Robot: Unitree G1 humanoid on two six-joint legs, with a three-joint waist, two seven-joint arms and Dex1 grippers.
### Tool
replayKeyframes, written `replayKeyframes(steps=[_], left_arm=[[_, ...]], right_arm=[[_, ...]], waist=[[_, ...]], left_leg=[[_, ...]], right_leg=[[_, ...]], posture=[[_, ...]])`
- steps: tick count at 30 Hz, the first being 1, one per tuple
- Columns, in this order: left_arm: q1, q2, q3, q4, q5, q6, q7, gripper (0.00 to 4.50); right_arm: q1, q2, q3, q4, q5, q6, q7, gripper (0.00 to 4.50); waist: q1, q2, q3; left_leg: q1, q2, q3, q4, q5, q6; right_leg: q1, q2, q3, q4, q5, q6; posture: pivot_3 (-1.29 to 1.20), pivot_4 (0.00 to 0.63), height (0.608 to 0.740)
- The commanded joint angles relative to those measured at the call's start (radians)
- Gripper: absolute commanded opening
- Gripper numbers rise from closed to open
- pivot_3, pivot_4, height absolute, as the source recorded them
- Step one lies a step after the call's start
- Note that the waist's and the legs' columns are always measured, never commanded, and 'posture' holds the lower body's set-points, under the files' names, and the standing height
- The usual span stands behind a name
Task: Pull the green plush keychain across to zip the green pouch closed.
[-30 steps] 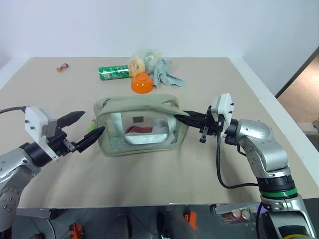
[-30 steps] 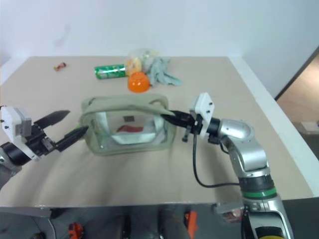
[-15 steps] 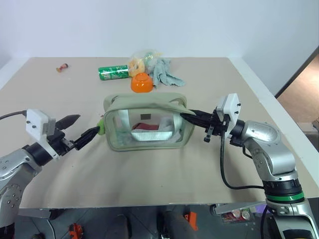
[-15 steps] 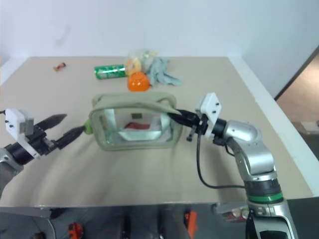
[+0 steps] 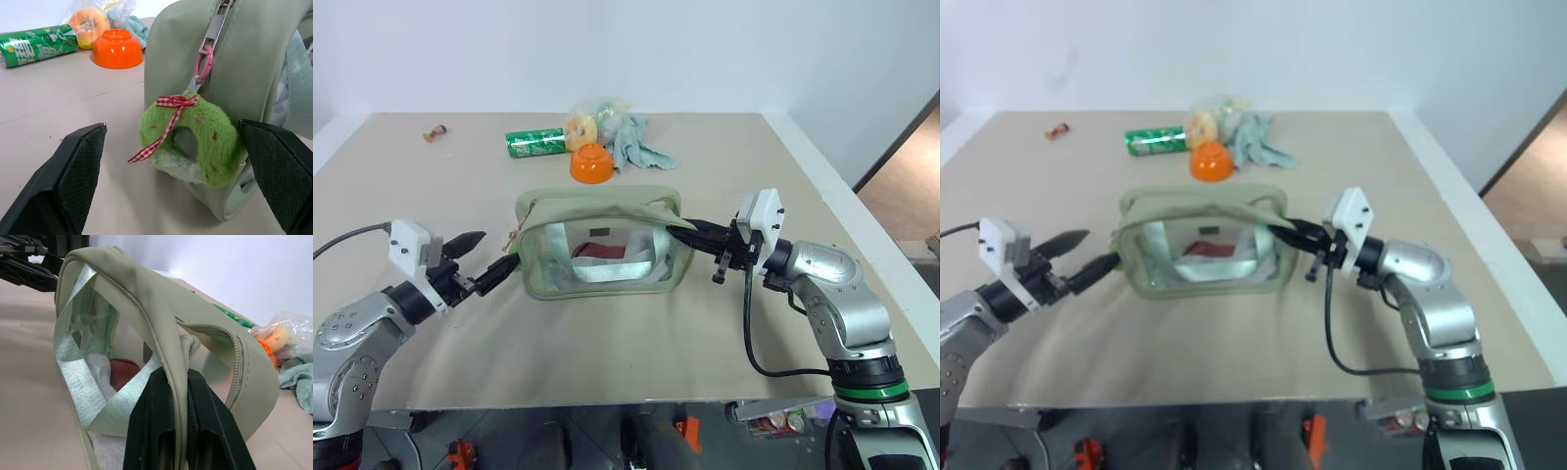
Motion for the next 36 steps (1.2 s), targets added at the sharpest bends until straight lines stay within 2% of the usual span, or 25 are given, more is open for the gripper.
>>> replayKeyframes(steps=[1,6,9,15,17,20,27,36], left_arm=[[-0.012,0.009,-0.02,0.004,0.022,-0.03,-0.033,4.5],[-0.024,0.014,-0.056,0.022,0.044,-0.045,-0.078,4.5],[-0.04,0.017,-0.062,0.045,0.065,-0.064,-0.095,3.74],[-0.065,0.03,-0.077,0.087,0.117,-0.106,-0.124,1.72],[-0.072,0.028,-0.08,0.095,0.129,-0.116,-0.128,0.92],[-0.08,0.022,-0.078,0.104,0.142,-0.13,-0.131,0.02],[-0.096,0.009,-0.01,0.078,0.1,-0.146,-0.103,0.02],[-0.112,0.05,0.103,-0.069,-0.074,-0.012,-0.024,0.02]], right_arm=[[-0.009,-0.008,-0.021,-0.037,0.003,-0.022,-0.001,0.06],[-0.013,-0.012,-0.023,-0.039,0.002,-0.021,0.001,0.06],[-0.014,-0.014,-0.023,-0.041,0.003,-0.019,0.001,0.0],[-0.016,-0.018,-0.024,-0.042,0.001,-0.018,0.001,0.0],[-0.017,-0.02,-0.025,-0.041,0.002,-0.018,0.002,0.0],[-0.017,-0.021,-0.025,-0.04,0.002,-0.017,0.003,0.0],[-0.015,-0.029,-0.027,-0.044,0.003,-0.01,0.002,0.0],[-0.012,-0.046,-0.034,-0.045,0.008,-0.009,0.005,0.0]], waist=[[0.0,0.0,0.0],[0.001,0.0,0.0],[0.001,0.0,0.0],[0.0,0.0,0.0],[0.0,0.0,0.0],[0.0,0.0,0.0],[0.0,0.0,0.0],[0.001,0.0,0.0]], left_leg=[[0.0,0.0,0.0,0.0,0.0,0.0],[0.0,-0.001,0.0,0.0,0.0,0.0],[0.0,-0.001,0.0,0.0,0.0,0.0],[0.0,0.0,0.0,0.0,0.0,0.0],[0.0,0.0,0.0,0.0,0.0,0.0],[0.0,0.0,0.0,0.0,0.0,0.0],[0.0,0.0,0.0,0.0,0.0,0.0],[0.0,0.0,0.0,0.0,0.0,0.0]], right_leg=[[0.0,0.0,0.0,0.0,0.0,0.0],[0.0,0.0,0.0,0.0,0.0,0.0],[0.0,0.0,0.0,0.0,0.0,0.0],[0.0,0.0,0.0,0.0,0.0,0.0],[0.0,0.0,0.0,0.0,0.0,0.0],[0.0,0.0,0.0,0.0,0.0,0.0],[0.0,0.0,0.0,0.0,0.0,0.0],[0.0,-0.001,0.0,0.0,0.0,0.0]], posture=[[0.0,0.15,0.74],[0.0,0.15,0.74],[0.0,0.15,0.74],[0.0,0.15,0.74],[0.0,0.15,0.74],[0.0,0.15,0.74],[0.0,0.15,0.74],[0.0,0.15,0.74]])
